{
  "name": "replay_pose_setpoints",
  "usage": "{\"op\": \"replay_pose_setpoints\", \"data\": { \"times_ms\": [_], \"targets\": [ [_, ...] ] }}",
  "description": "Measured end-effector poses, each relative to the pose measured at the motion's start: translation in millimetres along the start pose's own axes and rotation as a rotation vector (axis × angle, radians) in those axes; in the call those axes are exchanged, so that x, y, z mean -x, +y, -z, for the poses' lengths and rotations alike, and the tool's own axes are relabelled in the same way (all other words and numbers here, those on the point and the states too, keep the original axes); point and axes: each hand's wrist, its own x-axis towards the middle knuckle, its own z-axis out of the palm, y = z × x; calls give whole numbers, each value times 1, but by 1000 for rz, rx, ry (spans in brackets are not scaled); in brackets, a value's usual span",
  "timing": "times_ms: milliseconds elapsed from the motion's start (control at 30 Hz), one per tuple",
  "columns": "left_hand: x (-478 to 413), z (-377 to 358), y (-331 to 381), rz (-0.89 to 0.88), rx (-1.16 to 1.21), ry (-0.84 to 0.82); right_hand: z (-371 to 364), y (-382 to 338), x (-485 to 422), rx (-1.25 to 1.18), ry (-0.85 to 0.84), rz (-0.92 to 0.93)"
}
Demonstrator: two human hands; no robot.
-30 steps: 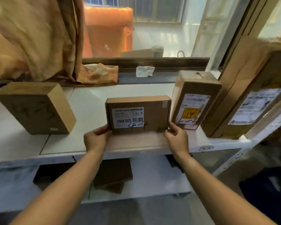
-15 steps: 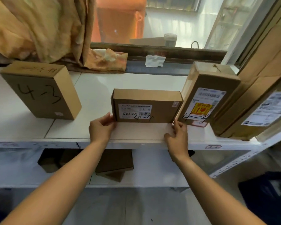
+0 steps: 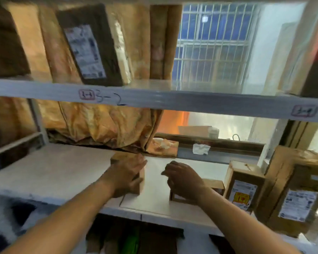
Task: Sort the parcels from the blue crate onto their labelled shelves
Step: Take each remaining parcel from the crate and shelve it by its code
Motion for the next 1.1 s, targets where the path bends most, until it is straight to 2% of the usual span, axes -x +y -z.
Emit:
{"op": "replay_pose_setpoints", "data": {
  "times_ms": [100, 200, 267, 367, 500, 700, 833, 967, 1100],
  "targets": [
    [48, 94, -54, 206, -12, 100, 70, -63, -55, 148, 33, 160],
    [129, 179, -119, 386, -95, 149, 137, -131, -110, 197, 131, 157],
    [193, 229, -157, 522, -160, 156, 179, -185, -141, 115, 158, 152],
    [284, 294, -192, 759, -69, 184, 224, -271, -176, -16, 182, 135],
    [386, 337, -223, 888, -25, 235, 242, -381, -207, -178, 135, 160],
    [515, 326, -260, 1103, -17, 139, 218, -519, -229, -222, 12, 298],
    [560, 297, -275, 1189, 112, 194, 180, -566, -244, -180, -41, 344],
    [617, 221, -290, 1289, 198, 142, 98, -601, -258, -120, -179, 405],
    [665, 118, -309, 1364, 280, 16, -2, -636, -277, -90, -353, 449]
  ]
}}
